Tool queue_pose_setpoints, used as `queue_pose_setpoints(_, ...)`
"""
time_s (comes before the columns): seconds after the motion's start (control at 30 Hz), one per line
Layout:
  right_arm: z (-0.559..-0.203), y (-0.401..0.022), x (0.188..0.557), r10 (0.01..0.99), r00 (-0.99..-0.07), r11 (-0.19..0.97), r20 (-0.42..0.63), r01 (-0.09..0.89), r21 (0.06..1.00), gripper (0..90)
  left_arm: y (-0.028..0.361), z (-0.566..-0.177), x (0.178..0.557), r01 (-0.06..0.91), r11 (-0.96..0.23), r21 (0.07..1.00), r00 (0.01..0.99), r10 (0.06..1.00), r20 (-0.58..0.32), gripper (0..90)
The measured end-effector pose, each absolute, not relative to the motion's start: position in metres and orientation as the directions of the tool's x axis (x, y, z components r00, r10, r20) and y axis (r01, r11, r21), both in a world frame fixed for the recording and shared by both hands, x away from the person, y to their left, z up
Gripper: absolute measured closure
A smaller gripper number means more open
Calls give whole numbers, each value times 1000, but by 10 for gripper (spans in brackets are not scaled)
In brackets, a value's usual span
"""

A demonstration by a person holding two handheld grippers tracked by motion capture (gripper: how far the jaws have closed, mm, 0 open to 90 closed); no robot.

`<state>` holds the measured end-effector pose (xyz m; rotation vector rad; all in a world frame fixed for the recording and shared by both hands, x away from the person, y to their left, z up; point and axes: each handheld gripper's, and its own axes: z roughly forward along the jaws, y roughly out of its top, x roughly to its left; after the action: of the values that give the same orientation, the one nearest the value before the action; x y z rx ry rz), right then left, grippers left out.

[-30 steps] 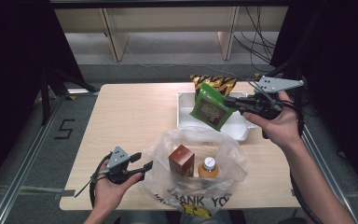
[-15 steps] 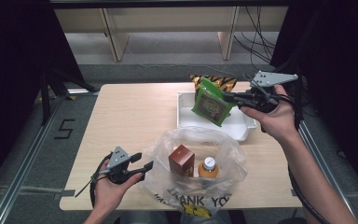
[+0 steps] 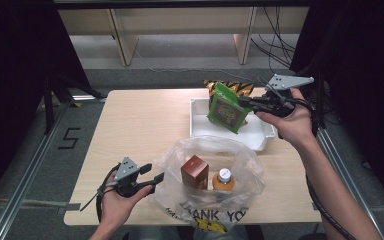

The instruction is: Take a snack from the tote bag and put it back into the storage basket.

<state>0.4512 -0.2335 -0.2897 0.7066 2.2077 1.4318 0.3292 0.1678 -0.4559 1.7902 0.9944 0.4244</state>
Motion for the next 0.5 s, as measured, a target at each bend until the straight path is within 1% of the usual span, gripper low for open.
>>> queue_pose_setpoints(0.07, -290, -236, 453, 615, -785, 356, -73, 194, 914, 900, 168, -455, 329, 429, -164, 888, 601, 786, -145, 413)
queue_pose_setpoints(0.33, -294, -237, 459, 631, -772, 344, -72, 195, 919, 900, 169, -455, 329, 428, -162, 889, 602, 785, -146, 413)
queue_pose_setpoints(0.4, -296, -236, 460, 638, -768, 337, -56, 213, 917, 900, 169, -455, 330, 427, -166, 889, 602, 785, -143, 413)
queue_pose_setpoints(0.47, -297, -237, 462, 634, -771, 356, -61, 221, 908, 900, 169, -455, 329, 427, -167, 889, 603, 785, -142, 413)
queue_pose_setpoints(0.5, -297, -237, 464, 631, -772, 366, -77, 210, 906, 900, 169, -455, 329, 428, -164, 889, 602, 785, -145, 413)
